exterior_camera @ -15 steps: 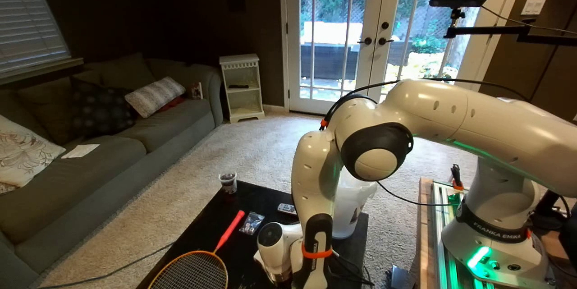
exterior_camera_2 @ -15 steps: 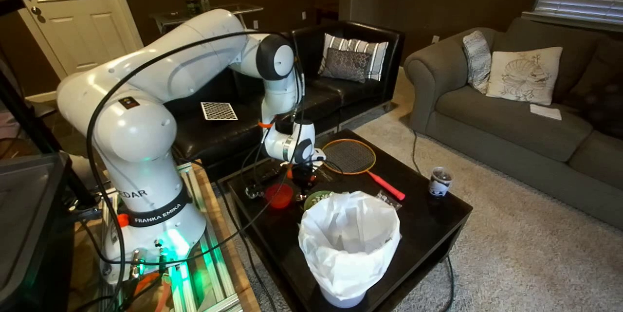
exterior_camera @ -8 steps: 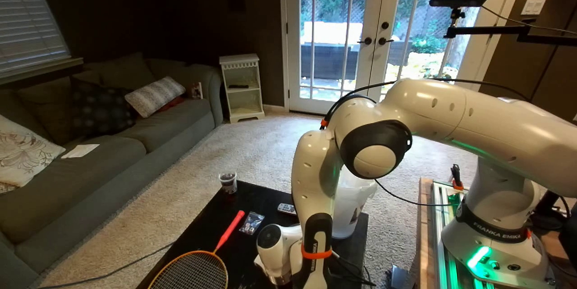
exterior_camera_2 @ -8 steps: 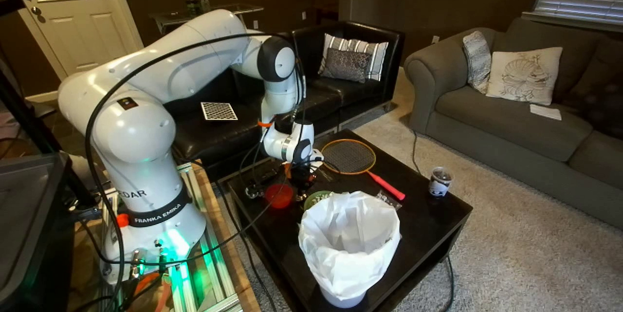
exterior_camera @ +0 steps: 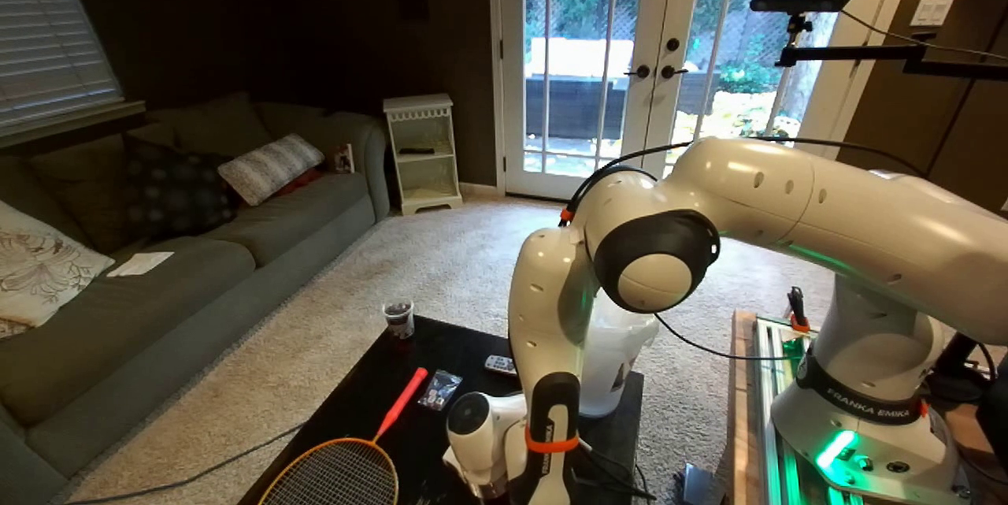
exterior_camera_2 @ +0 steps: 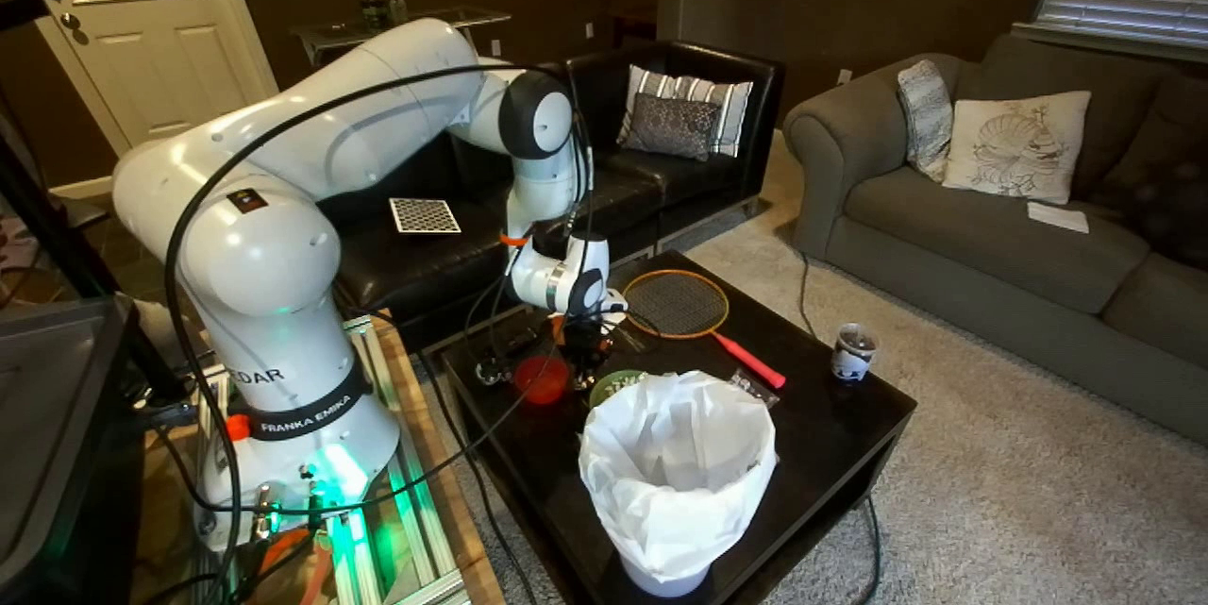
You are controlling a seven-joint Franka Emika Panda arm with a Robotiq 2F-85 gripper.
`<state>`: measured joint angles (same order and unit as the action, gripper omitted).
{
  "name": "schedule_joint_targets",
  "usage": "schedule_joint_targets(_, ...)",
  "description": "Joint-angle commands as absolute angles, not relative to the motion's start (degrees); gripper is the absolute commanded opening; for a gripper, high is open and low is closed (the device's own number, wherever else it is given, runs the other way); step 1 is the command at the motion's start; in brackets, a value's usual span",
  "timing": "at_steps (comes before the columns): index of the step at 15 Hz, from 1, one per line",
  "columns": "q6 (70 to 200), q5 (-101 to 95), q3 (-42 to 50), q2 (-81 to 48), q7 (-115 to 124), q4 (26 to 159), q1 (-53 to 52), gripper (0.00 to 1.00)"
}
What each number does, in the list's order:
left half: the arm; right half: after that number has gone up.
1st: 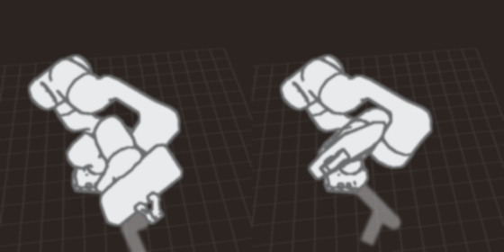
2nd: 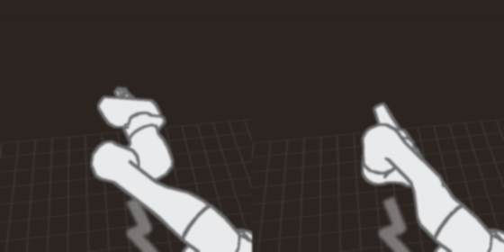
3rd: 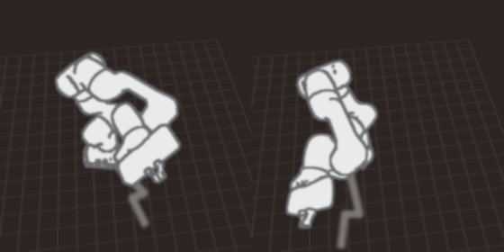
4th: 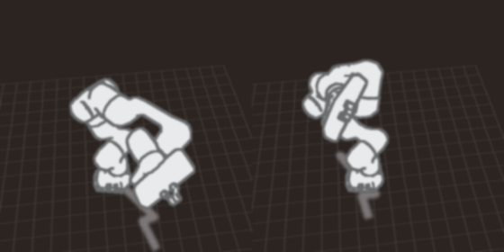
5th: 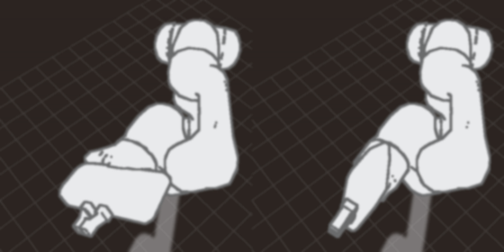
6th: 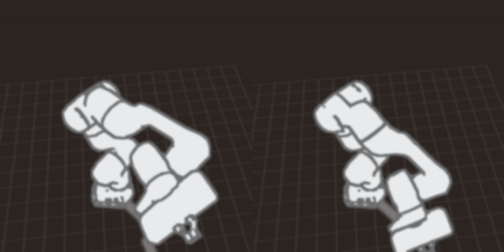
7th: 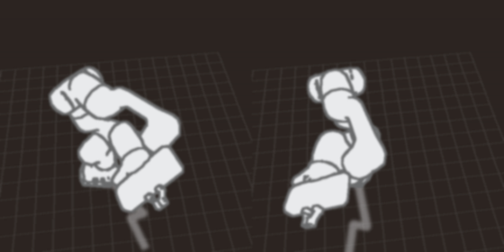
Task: Pick up some grains from the green bowl, place them on the spoon, empty the spoon into the green bowl then place the spoon to the right of the green bowl
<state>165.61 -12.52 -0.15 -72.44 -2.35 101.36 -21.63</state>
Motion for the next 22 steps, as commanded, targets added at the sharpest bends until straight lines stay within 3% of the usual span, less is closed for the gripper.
schedule_joint_targets(1,164.63,-12.76,-0.71,-72.84,-3.09,100.06,-21.1,0.48)
schedule_joint_targets(3,164.62,-12.75,-0.68,-72.81,-3.06,99.96,-21.12,0.6)
schedule_joint_targets(7,166.27,-12.57,-0.96,-72.93,-2.77,99.42,-21.14,0.71)
schedule_joint_targets(13,168.86,-12.25,-1.98,-75.37,-2.91,94.88,-21.21,0.68)
schedule_joint_targets(19,167.5,-12.14,-2.08,-79.81,-3.15,88.58,-21.33,0.95)
schedule_joint_targets(22,167.33,-12.09,-1.89,-81.23,-3.03,86.79,-21.24,0.89)
